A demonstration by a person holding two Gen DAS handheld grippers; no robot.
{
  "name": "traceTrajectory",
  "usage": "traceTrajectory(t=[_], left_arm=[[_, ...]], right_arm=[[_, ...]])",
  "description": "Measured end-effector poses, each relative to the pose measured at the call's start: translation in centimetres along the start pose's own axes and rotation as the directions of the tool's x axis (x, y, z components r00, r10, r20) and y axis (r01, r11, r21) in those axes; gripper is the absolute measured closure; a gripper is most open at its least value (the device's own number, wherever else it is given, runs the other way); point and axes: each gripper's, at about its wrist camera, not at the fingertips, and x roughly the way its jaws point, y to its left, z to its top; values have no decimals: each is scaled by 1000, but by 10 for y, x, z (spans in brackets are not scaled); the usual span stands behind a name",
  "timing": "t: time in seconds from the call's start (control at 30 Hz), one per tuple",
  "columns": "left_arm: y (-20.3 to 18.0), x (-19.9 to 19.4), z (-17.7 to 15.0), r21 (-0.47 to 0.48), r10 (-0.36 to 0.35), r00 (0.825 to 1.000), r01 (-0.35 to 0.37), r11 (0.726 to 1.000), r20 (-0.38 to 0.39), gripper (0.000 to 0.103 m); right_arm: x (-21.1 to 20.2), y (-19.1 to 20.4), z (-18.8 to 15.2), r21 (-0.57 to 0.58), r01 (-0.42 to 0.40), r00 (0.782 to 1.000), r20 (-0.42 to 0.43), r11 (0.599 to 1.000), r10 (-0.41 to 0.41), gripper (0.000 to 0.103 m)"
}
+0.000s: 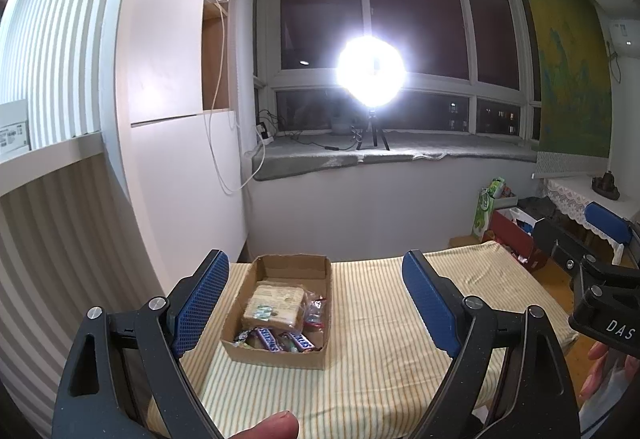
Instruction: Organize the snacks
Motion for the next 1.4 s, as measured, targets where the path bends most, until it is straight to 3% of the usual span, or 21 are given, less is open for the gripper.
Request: traceTrajectory(t=[1.4], left_arm=[[-1, 8, 0, -1, 5, 1000, -5, 1000, -27, 14]], right_arm=[[9, -1, -12, 16, -10, 1000, -22, 1000, 10, 0]])
